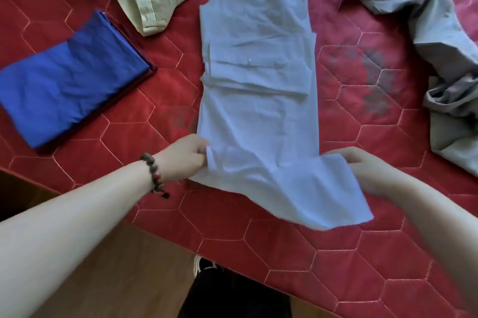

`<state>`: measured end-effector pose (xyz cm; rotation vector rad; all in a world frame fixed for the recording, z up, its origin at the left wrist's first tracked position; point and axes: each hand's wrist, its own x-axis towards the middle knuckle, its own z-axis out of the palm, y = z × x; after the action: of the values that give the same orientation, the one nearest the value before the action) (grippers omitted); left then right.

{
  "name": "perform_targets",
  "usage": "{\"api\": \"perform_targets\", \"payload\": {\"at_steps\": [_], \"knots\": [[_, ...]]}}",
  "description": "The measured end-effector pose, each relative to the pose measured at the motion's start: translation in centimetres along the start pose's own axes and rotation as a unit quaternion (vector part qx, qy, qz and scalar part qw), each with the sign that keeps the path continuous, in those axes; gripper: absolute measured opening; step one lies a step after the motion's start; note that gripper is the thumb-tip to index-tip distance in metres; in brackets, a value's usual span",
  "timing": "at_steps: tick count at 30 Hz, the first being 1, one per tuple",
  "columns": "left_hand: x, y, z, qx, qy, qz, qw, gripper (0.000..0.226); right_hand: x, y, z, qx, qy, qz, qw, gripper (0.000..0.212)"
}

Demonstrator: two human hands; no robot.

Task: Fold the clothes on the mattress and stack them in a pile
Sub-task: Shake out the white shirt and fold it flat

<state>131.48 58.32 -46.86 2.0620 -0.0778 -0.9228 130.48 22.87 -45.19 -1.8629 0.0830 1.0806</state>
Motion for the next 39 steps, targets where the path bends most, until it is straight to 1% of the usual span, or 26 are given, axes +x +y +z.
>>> {"api": "perform_targets", "payload": {"at_steps": [1, 2, 3, 4, 5, 6, 7, 9, 12, 13, 16, 17, 19, 20, 22, 24, 25, 27, 30, 32, 33, 35, 37, 39], "knots": [[0.6, 0.4, -0.4, -0.066, 0.042, -0.014, 0.997, 0.029, 1.1, 0.1, -0.5, 0.059, 0.046, 0.028, 0.997, 0.018], [1.3, 0.6, -0.6, -0.171, 0.078, -0.037, 0.981, 0.036, 2.2, 0.2, -0.8, 0.142, 0.091, 0.066, 0.983, 0.013], [2.0, 0.6, -0.6, -0.293, 0.102, -0.070, 0.948, 0.039, 3.3, 0.2, -0.6, 0.221, 0.111, 0.097, 0.964, 0.013], [2.7, 0.2, -0.3, -0.374, 0.121, -0.106, 0.913, 0.039, 4.2, 0.3, -0.3, 0.279, 0.110, 0.116, 0.947, 0.019], [3.1, -0.4, 0.1, -0.410, 0.136, -0.143, 0.890, 0.035, 4.9, 0.7, -0.1, 0.299, 0.094, 0.131, 0.941, 0.026], [3.4, -1.1, 0.5, -0.388, 0.145, -0.175, 0.893, 0.029, 5.3, 1.2, 0.2, 0.295, 0.083, 0.146, 0.941, 0.028], [3.5, -2.0, 0.9, -0.350, 0.146, -0.194, 0.905, 0.022, 5.5, 1.8, 0.4, 0.280, 0.074, 0.149, 0.945, 0.028], [3.1, -3.2, 1.7, -0.288, 0.143, -0.205, 0.924, 0.011, 5.5, 3.1, 0.7, 0.253, 0.073, 0.146, 0.953, 0.026], [1.5, -4.1, 2.9, -0.197, 0.125, -0.214, 0.949, 0.014, 4.7, 4.7, 1.7, 0.242, 0.071, 0.158, 0.955, 0.026], [0.8, -4.4, 3.3, -0.188, 0.111, -0.221, 0.951, 0.015, 4.2, 5.0, 2.2, 0.244, 0.064, 0.165, 0.953, 0.025], [-0.5, -4.4, 4.1, -0.263, 0.084, -0.248, 0.929, 0.016, 3.4, 4.9, 2.5, 0.255, 0.040, 0.171, 0.951, 0.024], [-0.4, -4.3, 4.0, -0.288, 0.092, -0.246, 0.921, 0.015, 3.6, 4.6, 2.3, 0.268, 0.053, 0.162, 0.948, 0.024], [0.6, -3.8, 3.4, -0.318, 0.135, -0.223, 0.911, 0.013, 4.6, 3.2, 1.8, 0.301, 0.101, 0.136, 0.938, 0.025], [1.4, -3.3, 2.9, -0.321, 0.158, -0.209, 0.910, 0.012, 5.3, 2.4, 1.5, 0.315, 0.125, 0.121, 0.933, 0.026], [2.6, -2.1, 1.8, -0.287, 0.190, -0.184, 0.921, 0.010, 6.8, 0.8, 1.2, 0.339, 0.147, 0.093, 0.925, 0.024], [3.3, -0.8, 1.1, -0.273, 0.208, -0.170, 0.924, 0.013, 7.6, -0.5, 1.0, 0.324, 0.167, 0.084, 0.927, 0.015], [3.6, -0.2, 0.6, -0.287, 0.215, -0.167, 0.918, 0.014, 7.7, -1.2, 0.6, 0.306, 0.179, 0.078, 0.932, 0.011], [3.4, 0.7, -0.4, -0.349, 0.225, -0.156, 0.896, 0.016, 7.3, -2.3, -0.2, 0.292, 0.189, 0.049, 0.936, 0.010], [4.0, 2.1, -3.6, -0.452, 0.213, -0.095, 0.861, 0.018, 7.7, -5.0, -3.2, 0.296, 0.198, -0.008, 0.934, 0.010], [5.7, 3.0, -6.3, -0.462, 0.223, -0.059, 0.856, 0.016, 9.7, -7.5, -5.6, 0.280, 0.212, -0.045, 0.935, 0.009], [7.1, 3.0, -7.5, -0.450, 0.237, -0.053, 0.859, 0.015, 11.3, -8.6, -6.6, 0.264, 0.224, -0.054, 0.937, 0.009], [10.5, 2.9, -9.8, -0.379, 0.268, -0.069, 0.883, 0.014, 14.7, -10.2, -8.1, 0.222, 0.244, -0.045, 0.943, 0.009], [13.5, 2.2, -11.2, -0.296, 0.263, -0.122, 0.910, 0.011, 17.8, -10.7, -9.0, 0.190, 0.240, -0.006, 0.952, 0.007], [15.6, 1.4, -11.7, -0.211, 0.250, -0.159, 0.931, 0.017, 20.2, -10.8, -9.3, 0.177, 0.243, 0.037, 0.953, 0.014]]}}
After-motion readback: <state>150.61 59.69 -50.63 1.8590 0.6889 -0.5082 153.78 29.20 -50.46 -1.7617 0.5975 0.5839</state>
